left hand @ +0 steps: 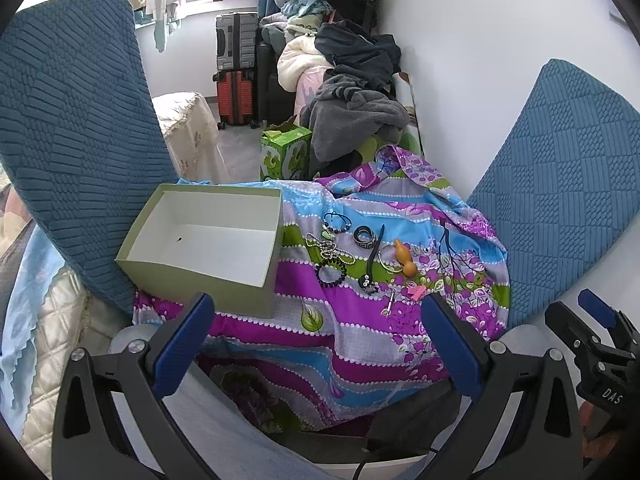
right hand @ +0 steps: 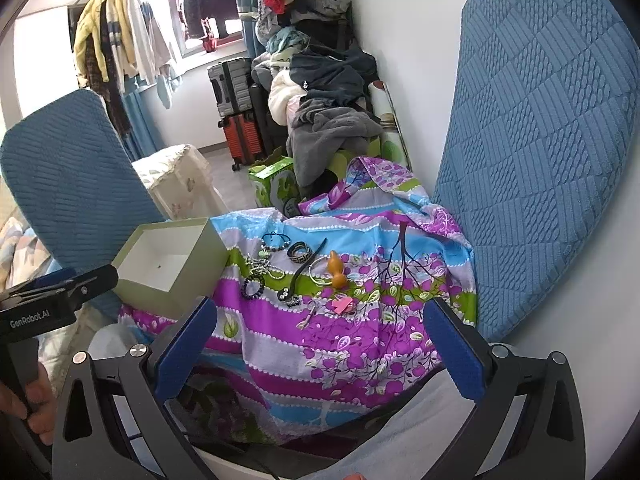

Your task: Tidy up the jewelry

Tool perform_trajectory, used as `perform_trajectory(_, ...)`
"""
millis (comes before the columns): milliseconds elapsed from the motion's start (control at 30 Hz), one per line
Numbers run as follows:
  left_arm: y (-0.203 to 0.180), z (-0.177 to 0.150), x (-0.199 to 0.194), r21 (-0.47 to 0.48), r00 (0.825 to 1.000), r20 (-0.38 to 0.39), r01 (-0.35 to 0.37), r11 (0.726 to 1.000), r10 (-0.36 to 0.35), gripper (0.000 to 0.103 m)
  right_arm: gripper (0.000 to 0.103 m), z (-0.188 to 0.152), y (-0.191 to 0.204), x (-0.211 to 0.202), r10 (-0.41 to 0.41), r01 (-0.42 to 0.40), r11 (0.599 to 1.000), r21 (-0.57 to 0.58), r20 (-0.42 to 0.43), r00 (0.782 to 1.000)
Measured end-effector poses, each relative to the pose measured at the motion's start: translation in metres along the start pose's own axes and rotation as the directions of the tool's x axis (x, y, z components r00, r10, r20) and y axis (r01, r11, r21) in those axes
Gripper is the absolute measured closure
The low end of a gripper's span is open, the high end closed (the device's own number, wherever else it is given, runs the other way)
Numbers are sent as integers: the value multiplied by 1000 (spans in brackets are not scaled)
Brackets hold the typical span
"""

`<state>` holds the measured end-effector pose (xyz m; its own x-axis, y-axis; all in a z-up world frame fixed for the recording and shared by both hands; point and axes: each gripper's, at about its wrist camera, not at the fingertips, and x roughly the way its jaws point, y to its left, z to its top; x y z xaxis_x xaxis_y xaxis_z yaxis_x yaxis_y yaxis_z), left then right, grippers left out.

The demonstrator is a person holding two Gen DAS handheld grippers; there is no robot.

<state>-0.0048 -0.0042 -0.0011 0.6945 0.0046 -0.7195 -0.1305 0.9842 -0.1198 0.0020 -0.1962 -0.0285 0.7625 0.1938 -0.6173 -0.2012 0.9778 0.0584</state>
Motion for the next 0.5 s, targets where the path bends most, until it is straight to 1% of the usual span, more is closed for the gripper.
perform_trajectory(333,-1,1,-11,3,1000,8,-4,1000,4,1,0,0,-3,-12,-7,7,1000,1,17,1000)
perform_trajectory(500,0,0,-15,-7,1000,4,-7,1000,7,1,0,6,-2,-17,-8,9,1000,-6,24,1000)
